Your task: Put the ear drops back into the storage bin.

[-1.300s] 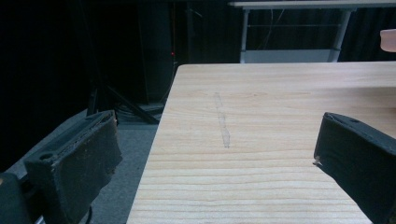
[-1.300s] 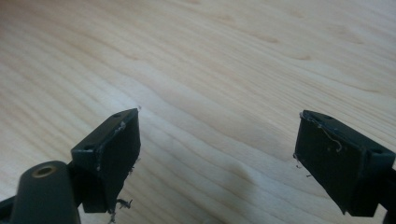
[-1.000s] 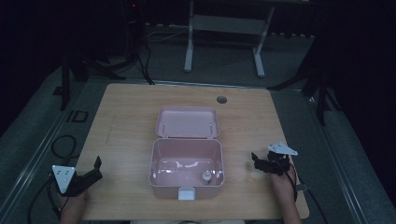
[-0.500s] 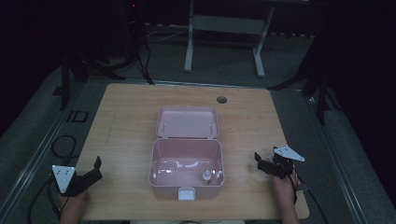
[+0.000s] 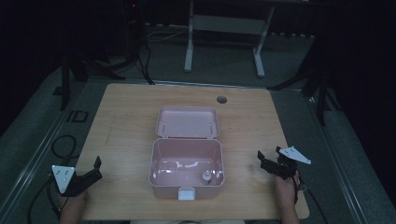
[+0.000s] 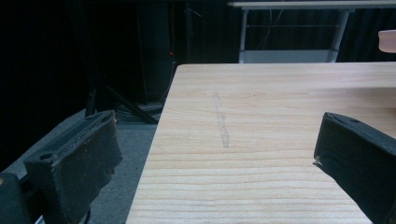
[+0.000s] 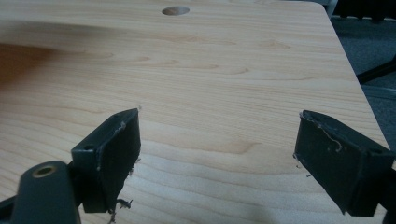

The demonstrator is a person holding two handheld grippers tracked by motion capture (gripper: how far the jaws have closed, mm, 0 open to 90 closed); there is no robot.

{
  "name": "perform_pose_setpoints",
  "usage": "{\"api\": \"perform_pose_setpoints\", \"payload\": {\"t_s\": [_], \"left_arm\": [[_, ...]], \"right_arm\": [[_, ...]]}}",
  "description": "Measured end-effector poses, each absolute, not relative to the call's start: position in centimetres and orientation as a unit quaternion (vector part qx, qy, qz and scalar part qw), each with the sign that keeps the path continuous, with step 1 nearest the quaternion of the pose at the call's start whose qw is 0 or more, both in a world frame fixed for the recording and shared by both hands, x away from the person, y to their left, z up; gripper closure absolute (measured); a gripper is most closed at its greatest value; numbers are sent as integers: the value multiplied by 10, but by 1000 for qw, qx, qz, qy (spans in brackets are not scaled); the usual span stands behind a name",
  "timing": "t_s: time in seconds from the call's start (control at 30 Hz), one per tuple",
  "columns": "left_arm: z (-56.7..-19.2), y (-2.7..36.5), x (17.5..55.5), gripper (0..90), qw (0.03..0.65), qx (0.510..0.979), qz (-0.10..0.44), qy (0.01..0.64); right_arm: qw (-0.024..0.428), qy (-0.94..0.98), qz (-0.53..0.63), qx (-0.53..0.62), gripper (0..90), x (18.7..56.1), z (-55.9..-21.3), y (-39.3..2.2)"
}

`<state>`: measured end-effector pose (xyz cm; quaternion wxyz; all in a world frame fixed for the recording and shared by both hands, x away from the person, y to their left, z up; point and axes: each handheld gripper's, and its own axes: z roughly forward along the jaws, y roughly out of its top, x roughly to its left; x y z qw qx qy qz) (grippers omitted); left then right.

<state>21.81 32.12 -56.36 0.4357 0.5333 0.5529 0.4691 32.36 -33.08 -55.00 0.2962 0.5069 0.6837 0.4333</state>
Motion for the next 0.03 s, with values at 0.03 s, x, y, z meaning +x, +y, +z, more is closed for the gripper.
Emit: {"api": "perform_pose_setpoints", "payload": {"t_s": [0.03], "left_arm": [[-564,321,218,5,436,533,469,553]], "right_arm": [[295,685,431,508,141,324,-550,-331]]}}
